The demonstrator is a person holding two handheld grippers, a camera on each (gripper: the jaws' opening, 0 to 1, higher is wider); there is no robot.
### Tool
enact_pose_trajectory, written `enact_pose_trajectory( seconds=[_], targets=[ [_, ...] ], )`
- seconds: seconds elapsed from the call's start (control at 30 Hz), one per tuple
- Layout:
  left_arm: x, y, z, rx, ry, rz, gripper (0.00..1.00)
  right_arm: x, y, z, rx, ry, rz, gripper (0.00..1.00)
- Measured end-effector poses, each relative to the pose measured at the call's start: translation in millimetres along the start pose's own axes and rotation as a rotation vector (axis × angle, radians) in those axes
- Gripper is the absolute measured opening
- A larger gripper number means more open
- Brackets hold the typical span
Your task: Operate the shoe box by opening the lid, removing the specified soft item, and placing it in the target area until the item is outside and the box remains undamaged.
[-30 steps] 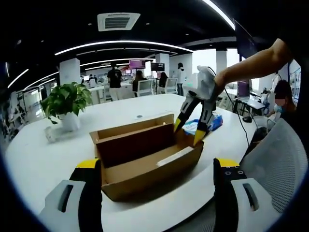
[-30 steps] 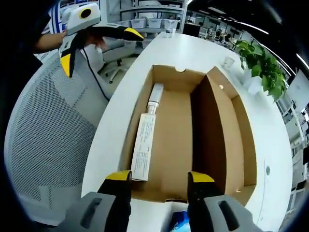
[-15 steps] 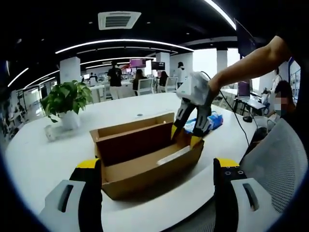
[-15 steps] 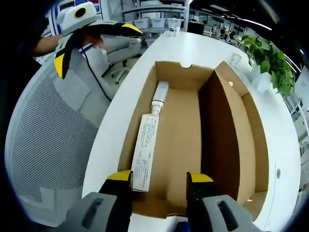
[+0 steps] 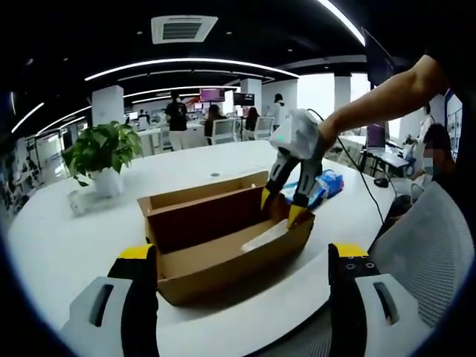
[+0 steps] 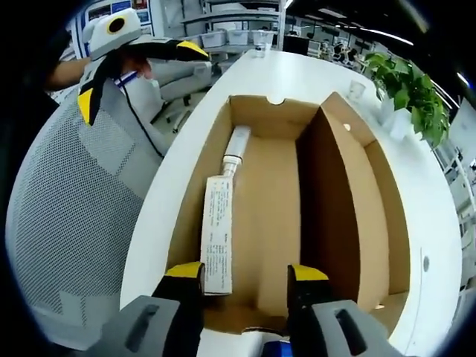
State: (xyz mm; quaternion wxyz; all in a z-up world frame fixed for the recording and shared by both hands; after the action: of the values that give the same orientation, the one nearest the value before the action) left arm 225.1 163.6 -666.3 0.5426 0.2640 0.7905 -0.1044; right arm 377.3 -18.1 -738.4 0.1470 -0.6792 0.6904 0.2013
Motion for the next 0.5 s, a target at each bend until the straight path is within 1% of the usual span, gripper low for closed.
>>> enact_pose_trajectory(
  seconds=[0.1,0.2,0.33,0.5],
  targets=[
    [0.2,-0.2,0.2,0.0,0.002,0.003,0.99,0.0,0.4,-1.7,0.003,-0.005,0.0,0.39],
    [0.2,-0.4,0.3,0.001,0.001,0.002,0.99,-4.3,5.3,-2.1,-0.008,-0.028,0.003,0.39],
    [0.5,-0.6,0.4,0.004,0.003,0.004,0.99,-10.3,11.9,2.4,-0.026,-0.047,0.004,0.38],
    [0.1,0.5,-0.1,-0.003,0.0,0.001,0.99,-14.5,16.3,10.8,-0.038,-0.046,-0.006,0.35]
  ],
)
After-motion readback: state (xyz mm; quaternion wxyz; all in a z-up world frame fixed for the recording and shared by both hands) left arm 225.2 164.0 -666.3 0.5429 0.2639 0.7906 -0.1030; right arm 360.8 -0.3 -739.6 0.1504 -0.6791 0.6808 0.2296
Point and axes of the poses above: the point that each gripper's makers call its tool centre point, and the gripper's own axes: z roughly forward along the fingers, y roughly to its left, x roughly out of its underside, the point moved 6 cm from there along -z, roughly backward along the fingers, and after that the axes turned 9 degrees about z, right-handed, at the moved point
